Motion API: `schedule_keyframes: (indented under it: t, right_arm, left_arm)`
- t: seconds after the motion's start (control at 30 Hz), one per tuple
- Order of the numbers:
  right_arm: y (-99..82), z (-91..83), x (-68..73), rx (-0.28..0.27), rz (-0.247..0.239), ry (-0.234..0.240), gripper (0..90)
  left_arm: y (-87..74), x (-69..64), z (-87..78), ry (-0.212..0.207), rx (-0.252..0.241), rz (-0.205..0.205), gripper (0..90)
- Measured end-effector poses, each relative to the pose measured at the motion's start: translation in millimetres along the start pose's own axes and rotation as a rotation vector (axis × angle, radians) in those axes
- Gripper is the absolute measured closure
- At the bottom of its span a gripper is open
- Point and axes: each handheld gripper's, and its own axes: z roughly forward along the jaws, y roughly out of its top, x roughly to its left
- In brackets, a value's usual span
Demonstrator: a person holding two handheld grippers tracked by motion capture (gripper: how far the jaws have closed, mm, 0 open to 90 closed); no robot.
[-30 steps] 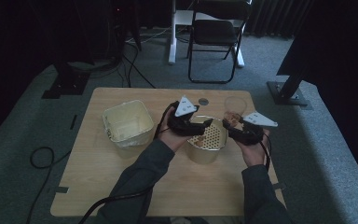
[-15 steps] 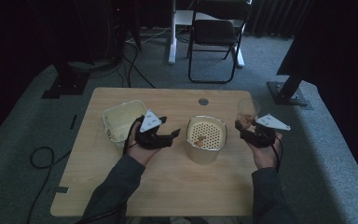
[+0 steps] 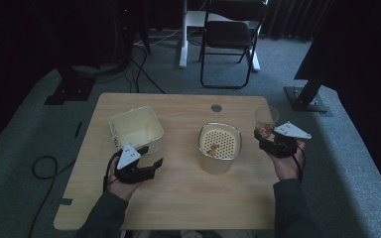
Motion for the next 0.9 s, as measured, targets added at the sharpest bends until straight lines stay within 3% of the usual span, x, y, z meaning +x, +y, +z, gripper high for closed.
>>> schedule_keyframes:
  t: [0.23,0.4,0.43,0.57,0.8,0.83,0.9]
  right_arm:
    - [0.8,2.6,2.6,0.065,-0.104,-0.044,42.8]
    - [6.1,4.4,6.6,0.095,-0.174,-0.065,42.8]
    - [9.7,5.6,8.6,0.112,-0.214,-0.075,42.8]
    - [15.6,7.3,12.4,0.142,-0.283,-0.103,42.8]
    - [21.8,8.8,17.1,0.186,-0.387,-0.140,42.9]
    - [23.3,10.0,20.6,0.208,-0.440,-0.159,42.9]
    - [25.1,10.9,23.3,0.218,-0.474,-0.164,42.9]
  left_arm:
    - [-21.9,-0.4,6.9,0.012,0.036,-0.006,31.0]
    - [-30.0,-2.3,14.0,-0.004,0.057,-0.017,31.2]
    - [-32.0,-1.8,15.9,-0.011,0.060,-0.028,31.2]
    - [-41.0,0.6,23.6,-0.023,0.073,-0.070,31.2]
    - [-50.1,1.2,34.6,-0.025,0.110,-0.075,31.5]
    - [-51.0,1.9,35.6,-0.025,0.115,-0.077,31.6]
    - [-52.5,2.7,37.3,-0.023,0.124,-0.078,31.6]
